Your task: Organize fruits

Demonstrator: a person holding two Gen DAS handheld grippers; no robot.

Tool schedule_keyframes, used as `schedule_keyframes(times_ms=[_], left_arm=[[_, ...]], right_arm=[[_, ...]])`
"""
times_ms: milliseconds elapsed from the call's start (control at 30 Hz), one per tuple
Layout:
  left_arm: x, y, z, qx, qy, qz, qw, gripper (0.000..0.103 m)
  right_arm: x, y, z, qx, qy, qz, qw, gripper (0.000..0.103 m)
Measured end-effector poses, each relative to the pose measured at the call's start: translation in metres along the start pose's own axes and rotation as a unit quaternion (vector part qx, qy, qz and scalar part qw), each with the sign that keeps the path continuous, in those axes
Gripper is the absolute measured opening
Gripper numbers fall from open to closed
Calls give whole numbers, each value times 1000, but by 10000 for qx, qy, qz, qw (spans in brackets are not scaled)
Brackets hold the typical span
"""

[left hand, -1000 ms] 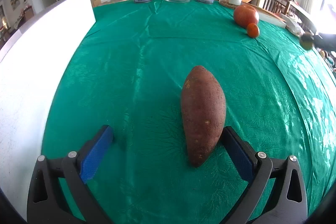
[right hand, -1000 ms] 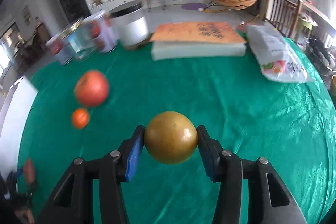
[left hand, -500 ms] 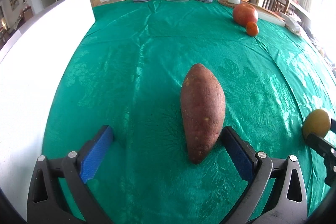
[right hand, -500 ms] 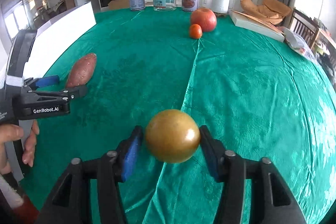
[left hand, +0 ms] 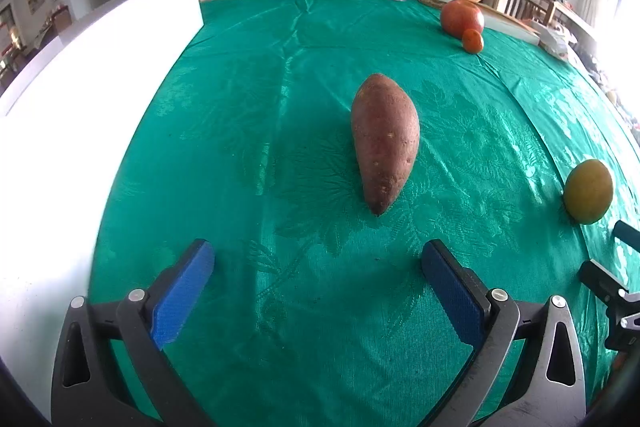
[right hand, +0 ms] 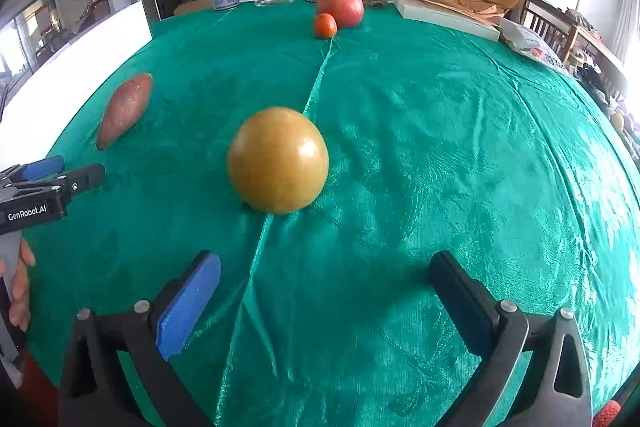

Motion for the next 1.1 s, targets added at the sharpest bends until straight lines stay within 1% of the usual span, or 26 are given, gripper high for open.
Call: schedule_keyframes(times_ms=[1100], left_arm=[[-1,1,1,5,26,-23,10000,103]], right_arm=[[3,4,0,2,26,19,10000,103]])
Point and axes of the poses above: each gripper's, at about its wrist camera, not at the fingertips, and x roughly against the way its jaws point, z to its right, y to its underside, the point moved 8 cm from there along -x, roughly the way its jaws point, and after that the axes turned 4 degrees about -x, right-handed, at the moved point
